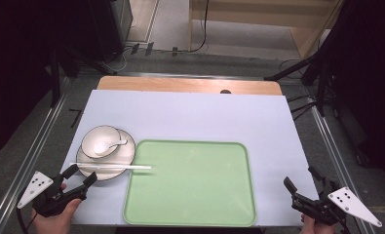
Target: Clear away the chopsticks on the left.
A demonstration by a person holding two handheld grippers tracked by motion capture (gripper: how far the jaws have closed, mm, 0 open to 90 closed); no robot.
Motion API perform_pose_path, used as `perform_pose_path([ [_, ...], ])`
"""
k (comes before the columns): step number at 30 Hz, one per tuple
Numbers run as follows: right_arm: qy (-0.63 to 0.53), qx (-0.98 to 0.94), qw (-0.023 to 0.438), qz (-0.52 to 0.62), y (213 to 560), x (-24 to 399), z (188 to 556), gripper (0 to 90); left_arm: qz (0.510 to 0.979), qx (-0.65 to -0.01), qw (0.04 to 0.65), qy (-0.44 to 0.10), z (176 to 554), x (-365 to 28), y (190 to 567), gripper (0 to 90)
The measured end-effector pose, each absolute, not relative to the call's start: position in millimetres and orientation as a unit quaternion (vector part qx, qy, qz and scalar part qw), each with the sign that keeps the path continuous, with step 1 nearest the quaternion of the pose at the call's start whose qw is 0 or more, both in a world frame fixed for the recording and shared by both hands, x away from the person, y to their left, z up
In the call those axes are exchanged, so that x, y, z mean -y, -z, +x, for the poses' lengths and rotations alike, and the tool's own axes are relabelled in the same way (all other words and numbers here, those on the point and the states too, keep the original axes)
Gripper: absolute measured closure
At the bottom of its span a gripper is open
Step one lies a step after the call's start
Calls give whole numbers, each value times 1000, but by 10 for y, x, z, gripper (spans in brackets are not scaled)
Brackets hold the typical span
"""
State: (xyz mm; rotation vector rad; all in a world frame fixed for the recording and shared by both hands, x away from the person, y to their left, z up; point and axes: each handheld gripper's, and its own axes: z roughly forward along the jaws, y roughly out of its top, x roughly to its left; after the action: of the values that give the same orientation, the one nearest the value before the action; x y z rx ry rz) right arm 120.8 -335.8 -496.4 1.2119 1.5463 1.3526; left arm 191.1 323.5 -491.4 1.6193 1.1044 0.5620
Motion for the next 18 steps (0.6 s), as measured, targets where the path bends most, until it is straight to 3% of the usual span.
perform_pose_path([
  [3,-511,-609,374,478,4973,3320,1234,114,690,-443,531,-214,1909,-3185,4897,693],
  [6,-505,-611,373,481,4988,3279,1246,116,710,-433,520,-196,1943,-3106,4895,884],
  [18,-500,-630,359,473,5009,3175,1294,127,776,-425,438,-162,2270,-2656,4992,900],
])
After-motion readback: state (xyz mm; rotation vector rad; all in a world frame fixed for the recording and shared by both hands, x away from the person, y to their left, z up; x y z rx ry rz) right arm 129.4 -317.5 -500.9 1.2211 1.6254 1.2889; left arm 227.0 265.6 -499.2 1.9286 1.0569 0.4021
